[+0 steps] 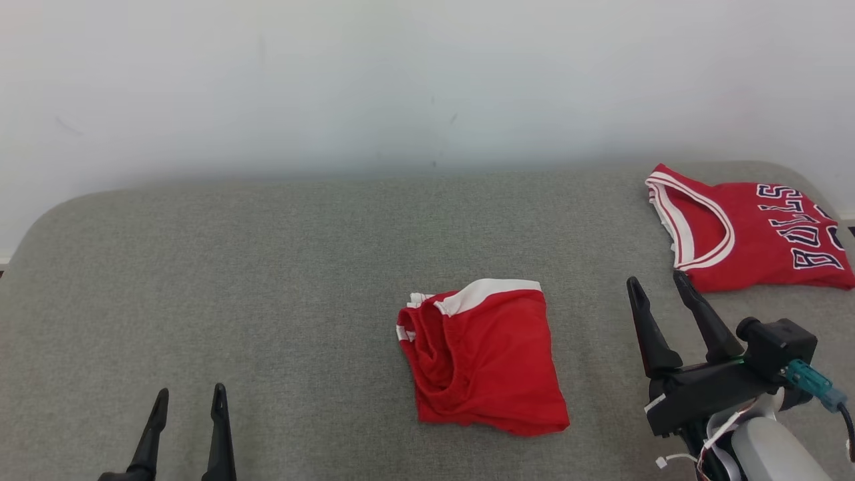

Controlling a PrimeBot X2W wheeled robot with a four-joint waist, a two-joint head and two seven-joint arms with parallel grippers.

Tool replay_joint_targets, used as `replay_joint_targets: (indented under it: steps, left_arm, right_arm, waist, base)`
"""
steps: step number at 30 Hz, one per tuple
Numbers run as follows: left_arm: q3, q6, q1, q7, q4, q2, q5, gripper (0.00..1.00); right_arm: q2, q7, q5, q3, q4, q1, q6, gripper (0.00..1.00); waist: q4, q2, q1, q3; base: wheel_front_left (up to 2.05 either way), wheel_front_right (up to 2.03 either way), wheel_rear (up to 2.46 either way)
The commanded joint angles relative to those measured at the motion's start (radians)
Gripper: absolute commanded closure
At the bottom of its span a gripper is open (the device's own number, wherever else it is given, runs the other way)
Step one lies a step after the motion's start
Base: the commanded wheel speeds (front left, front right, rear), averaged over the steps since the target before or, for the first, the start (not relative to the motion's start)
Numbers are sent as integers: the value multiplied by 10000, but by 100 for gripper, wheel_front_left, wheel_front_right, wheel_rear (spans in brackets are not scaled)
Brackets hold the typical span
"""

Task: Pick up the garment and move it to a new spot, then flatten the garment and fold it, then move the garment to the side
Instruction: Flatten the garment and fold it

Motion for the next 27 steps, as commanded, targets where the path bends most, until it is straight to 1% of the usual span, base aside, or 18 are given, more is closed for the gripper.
replay_joint_targets:
  steps: [1,9,13,17,19,22,27]
  left_arm:
    - [57,1,142,-28,-38,14,109,0]
    - [129,-3,266,-29,-99,-1,80,0]
    - [153,-5,233,-29,-51,-5,45,0]
    - [166,-8,267,-29,-34,-10,23,0]
    - [169,-9,321,-29,-40,-9,52,0]
    - [238,-10,418,-29,-72,-6,92,0]
    - [341,-7,494,-29,-70,66,223,0]
  right_arm:
    - [49,-78,-212,-96,-156,198,-23,0]
    - [621,-160,-1244,-1011,-1157,1559,-23,0]
    - [1044,-167,-1467,-1543,-1582,2204,-23,0]
    - [1320,-169,-1830,-1824,-1951,2753,-23,0]
    - [1580,-170,-1864,-2063,-2074,2940,-23,0]
    - [1791,-171,-2043,-2232,-2216,3184,-23,0]
    - [1963,-171,-2374,-2267,-2210,3458,-23,0]
  waist:
    - [-178,0,1,-42]
    - [-294,0,1,-116]
    - [-225,0,1,-146]
    - [-157,0,1,-190]
    - [-126,0,1,-217]
    - [-69,0,1,-249]
    - [66,0,1,-329]
  base:
    - [0,0,0]
    - [0,0,0]
    - [0,0,0]
    - [0,0,0]
    - [0,0,0]
    - [0,0,0]
    - [0,0,0]
